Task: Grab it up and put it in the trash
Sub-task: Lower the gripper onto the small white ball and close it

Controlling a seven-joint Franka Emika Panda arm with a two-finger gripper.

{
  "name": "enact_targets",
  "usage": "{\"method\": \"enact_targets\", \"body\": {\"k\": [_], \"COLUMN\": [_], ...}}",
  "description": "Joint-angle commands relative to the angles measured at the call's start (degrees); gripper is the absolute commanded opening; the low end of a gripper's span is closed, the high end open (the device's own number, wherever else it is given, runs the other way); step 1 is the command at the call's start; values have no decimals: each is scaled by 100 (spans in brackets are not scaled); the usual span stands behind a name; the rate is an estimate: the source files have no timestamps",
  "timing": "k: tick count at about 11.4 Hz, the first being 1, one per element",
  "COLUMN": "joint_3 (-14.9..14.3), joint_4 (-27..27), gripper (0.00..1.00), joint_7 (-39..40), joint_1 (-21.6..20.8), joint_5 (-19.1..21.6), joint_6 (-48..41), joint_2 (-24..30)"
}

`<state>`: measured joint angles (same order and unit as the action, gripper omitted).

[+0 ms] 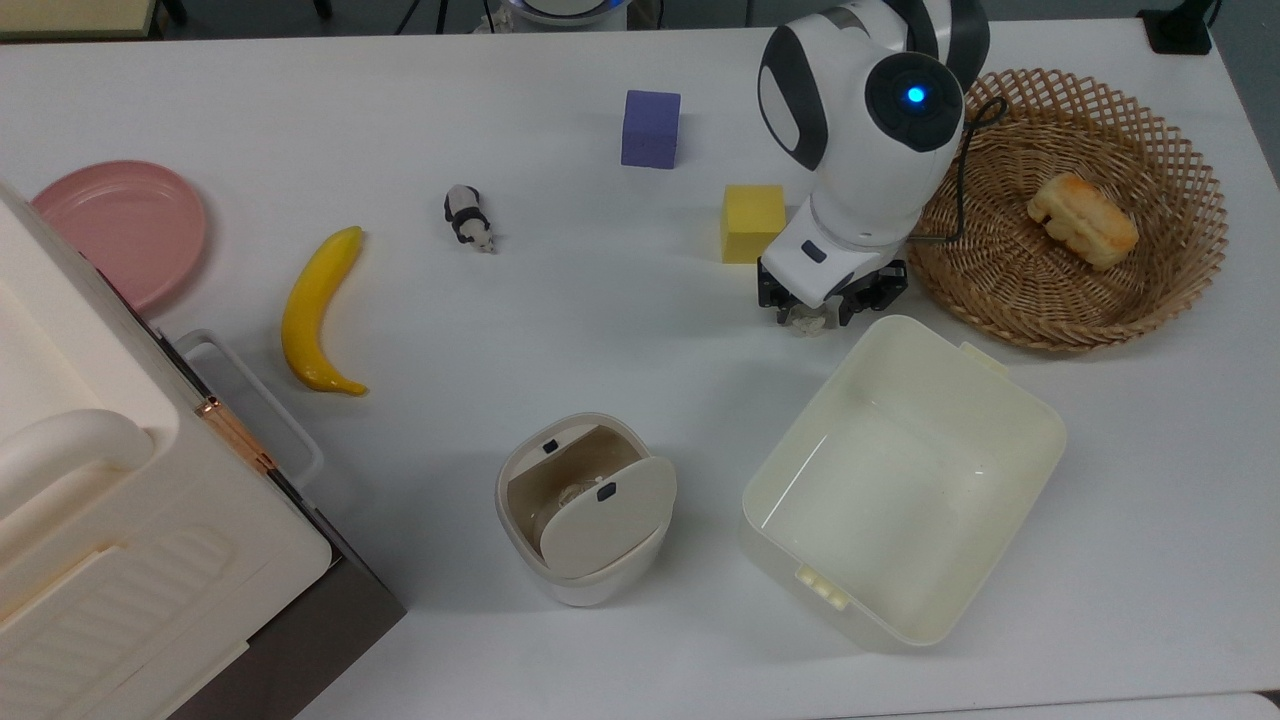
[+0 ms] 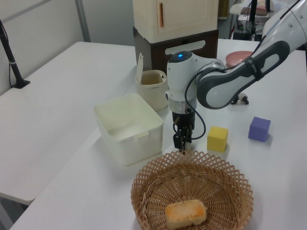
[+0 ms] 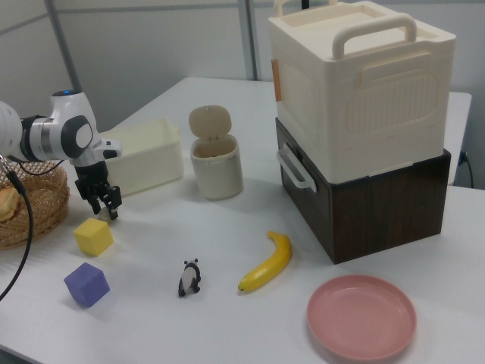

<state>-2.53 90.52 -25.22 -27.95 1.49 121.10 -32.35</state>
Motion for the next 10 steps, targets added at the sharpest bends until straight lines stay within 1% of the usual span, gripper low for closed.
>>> {"method": "enact_targets", "body": {"k": [1, 2, 3, 6, 10], "joint_3": [-90, -90, -90, -90, -151], "joint_4": [-43, -43, -43, -52, -52], "gripper": [55, 46, 40, 37, 36], "joint_7": [-133, -124, -115, -98, 174], "joint_1": [-106, -106, -97, -97, -27], "joint_5": [-105, -140, -184, -193, -184], "joint_6": [89, 89, 89, 71, -148], "joint_2": [-61, -61, -61, -9, 465]}}
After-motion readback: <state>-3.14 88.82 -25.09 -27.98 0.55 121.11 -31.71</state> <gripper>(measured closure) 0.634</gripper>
